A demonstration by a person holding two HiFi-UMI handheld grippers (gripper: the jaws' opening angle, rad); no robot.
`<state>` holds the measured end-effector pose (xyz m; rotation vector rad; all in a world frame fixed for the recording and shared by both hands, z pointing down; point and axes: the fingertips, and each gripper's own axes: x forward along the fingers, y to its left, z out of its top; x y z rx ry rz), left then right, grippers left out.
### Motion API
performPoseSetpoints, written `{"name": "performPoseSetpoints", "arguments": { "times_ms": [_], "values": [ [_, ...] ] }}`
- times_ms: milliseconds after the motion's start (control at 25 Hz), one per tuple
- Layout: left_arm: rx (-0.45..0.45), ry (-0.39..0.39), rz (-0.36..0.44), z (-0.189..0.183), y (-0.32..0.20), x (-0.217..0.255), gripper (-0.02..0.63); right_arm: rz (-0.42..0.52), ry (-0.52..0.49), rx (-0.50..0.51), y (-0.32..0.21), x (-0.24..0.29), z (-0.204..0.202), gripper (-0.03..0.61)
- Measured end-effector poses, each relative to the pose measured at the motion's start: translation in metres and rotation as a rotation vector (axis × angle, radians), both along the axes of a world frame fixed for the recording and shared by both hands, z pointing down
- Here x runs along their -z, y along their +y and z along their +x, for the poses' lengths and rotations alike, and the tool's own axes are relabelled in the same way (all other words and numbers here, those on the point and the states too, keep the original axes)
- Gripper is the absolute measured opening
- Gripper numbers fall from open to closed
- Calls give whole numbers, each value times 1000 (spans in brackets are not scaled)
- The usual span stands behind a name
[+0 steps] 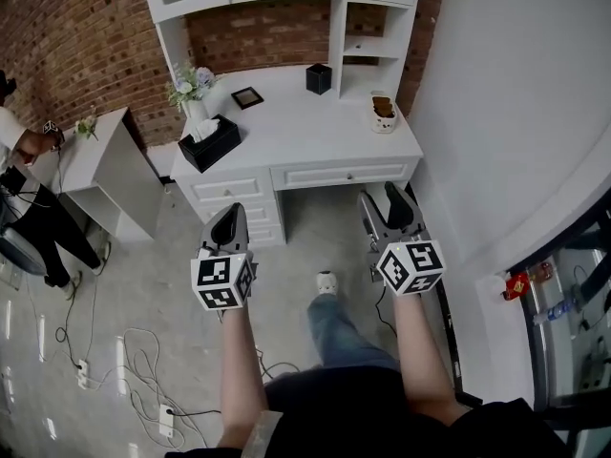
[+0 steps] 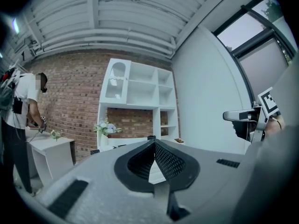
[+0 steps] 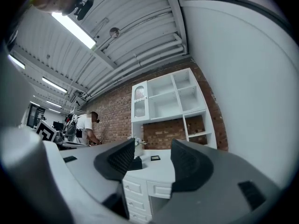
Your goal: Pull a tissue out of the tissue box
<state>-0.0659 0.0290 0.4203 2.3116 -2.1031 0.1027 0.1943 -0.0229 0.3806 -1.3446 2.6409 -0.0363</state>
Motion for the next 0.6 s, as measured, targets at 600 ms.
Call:
{"name": "performPoseSetpoints", "arguments": {
  "times_ms": [600],
  "values": [
    [212, -41, 10, -95, -260, 3, 8, -105, 46, 226, -323, -26, -127, 221]
  ]
}}
